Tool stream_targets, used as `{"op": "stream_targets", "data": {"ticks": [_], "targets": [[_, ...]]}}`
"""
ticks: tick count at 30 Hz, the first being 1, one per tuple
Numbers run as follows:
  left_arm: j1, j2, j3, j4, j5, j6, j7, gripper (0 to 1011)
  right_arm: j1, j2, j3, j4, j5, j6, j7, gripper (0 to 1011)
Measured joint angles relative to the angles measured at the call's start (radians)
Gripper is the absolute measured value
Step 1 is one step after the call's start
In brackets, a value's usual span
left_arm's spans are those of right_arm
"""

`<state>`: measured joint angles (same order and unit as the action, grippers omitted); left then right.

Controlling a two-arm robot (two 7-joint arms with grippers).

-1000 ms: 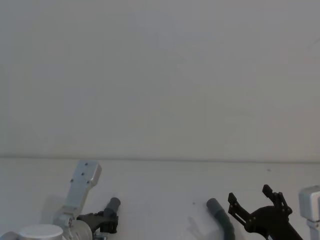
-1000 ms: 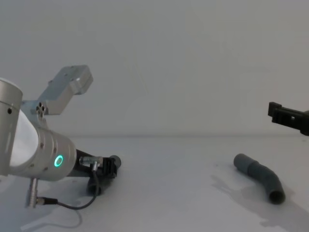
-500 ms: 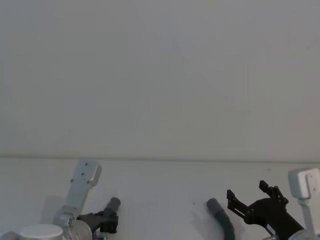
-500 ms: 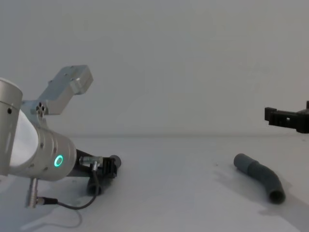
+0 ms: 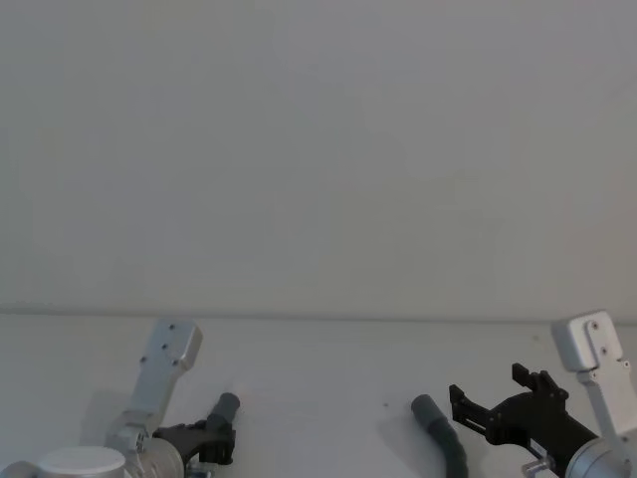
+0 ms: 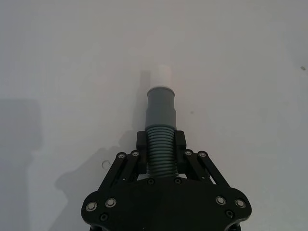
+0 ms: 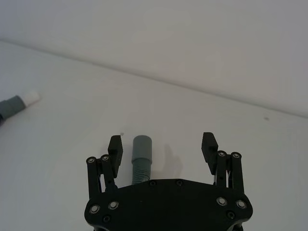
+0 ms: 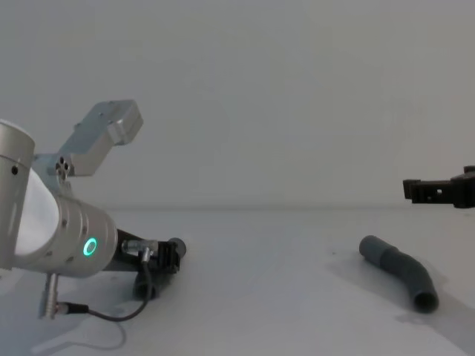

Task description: Use both hands to pick up one end of the pipe from the table, align the ends, and insert them.

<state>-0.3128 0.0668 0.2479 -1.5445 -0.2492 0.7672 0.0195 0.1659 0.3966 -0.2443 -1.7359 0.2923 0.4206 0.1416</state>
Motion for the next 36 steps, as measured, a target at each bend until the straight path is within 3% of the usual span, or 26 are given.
{"op": "stream_targets", "data": {"ticks": [8, 16, 36], "targets": [[0.000, 0.000, 0.000, 0.000, 0.000, 0.000, 0.000, 294, 0.004, 0.007, -0.004, -0.022, -0.004, 0.089, 0.003, 1001], [0.000, 0.000, 0.000, 0.000, 0.000, 0.000, 0.000, 294, -0.010, 0.005, -0.009, -0.044, -0.011, 0.142, -0.003, 1002], [0.000, 0.000, 0.000, 0.000, 0.000, 0.000, 0.000, 294, -0.023, -0.028, -0.037, -0.058, -0.050, 0.203, -0.037, 1002]]}}
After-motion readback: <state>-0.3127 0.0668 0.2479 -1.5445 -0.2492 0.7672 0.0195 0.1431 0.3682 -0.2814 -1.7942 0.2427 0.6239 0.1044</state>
